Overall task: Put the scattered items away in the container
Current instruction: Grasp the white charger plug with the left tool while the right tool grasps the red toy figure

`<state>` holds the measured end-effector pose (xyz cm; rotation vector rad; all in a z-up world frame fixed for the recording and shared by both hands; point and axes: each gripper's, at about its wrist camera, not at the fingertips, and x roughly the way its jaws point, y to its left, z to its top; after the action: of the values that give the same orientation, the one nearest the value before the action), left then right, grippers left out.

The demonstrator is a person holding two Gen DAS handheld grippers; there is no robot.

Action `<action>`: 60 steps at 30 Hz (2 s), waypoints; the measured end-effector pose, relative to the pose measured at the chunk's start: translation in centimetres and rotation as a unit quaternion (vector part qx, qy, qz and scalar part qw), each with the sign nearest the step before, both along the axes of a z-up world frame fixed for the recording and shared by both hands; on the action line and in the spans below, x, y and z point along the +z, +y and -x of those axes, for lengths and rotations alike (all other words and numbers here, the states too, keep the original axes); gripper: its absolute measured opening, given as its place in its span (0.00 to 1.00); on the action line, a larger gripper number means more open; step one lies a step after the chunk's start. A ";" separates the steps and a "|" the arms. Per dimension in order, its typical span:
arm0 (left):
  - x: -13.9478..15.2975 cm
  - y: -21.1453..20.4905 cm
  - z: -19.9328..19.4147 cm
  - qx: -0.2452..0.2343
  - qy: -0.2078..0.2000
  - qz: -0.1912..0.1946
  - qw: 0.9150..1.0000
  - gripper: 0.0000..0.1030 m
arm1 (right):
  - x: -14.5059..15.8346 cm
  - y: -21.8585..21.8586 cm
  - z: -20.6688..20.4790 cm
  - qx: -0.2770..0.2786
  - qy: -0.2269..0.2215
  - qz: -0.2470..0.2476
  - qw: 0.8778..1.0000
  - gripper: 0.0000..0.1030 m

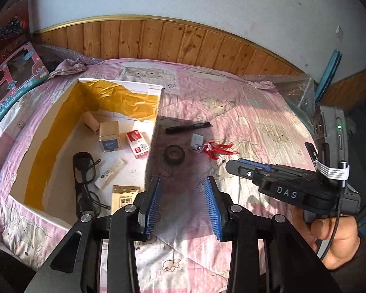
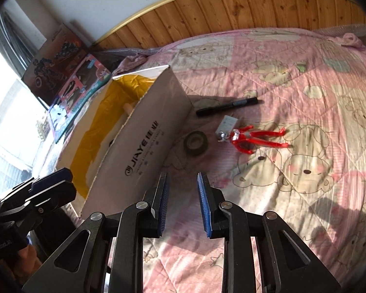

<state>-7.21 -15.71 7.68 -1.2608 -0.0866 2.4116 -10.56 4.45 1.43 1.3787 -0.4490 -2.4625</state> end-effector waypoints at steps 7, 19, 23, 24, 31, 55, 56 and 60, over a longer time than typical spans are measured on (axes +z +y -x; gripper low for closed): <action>-2.6 4.7 3.1 -0.026 -0.017 0.024 0.999 0.51 | -3.1 2.7 3.3 -0.028 -0.030 -0.052 0.998 0.30; -8.6 6.5 11.3 0.027 -0.109 -0.009 0.994 0.51 | -7.8 3.0 10.1 0.094 -0.039 -0.221 0.970 0.41; -9.6 7.6 13.4 0.035 -0.117 -0.006 0.993 0.51 | -9.3 2.6 11.0 0.140 -0.027 -0.222 0.965 0.45; -9.9 7.9 13.8 0.035 -0.119 -0.005 0.992 0.51 | -9.7 2.5 11.3 0.145 -0.025 -0.218 0.965 0.45; -12.2 10.0 15.9 0.036 -0.132 0.013 0.990 0.51 | -10.1 4.7 12.0 0.118 -0.057 -0.142 0.981 0.13; -16.2 12.1 19.4 0.048 -0.105 0.079 0.990 0.31 | -10.2 8.1 13.1 0.046 -0.085 -0.071 0.993 0.27; -16.1 11.9 19.2 0.051 -0.107 0.075 0.990 0.31 | -10.0 8.2 13.1 0.044 -0.086 -0.063 0.993 0.27; -15.1 11.2 17.7 0.051 -0.110 0.058 0.991 0.31 | -8.9 8.0 12.5 0.041 -0.078 -0.041 0.995 0.27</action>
<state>-24.91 -4.46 -7.44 -1.6100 -0.0769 2.3822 -23.03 12.49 -7.42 1.5970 -0.3204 -2.3423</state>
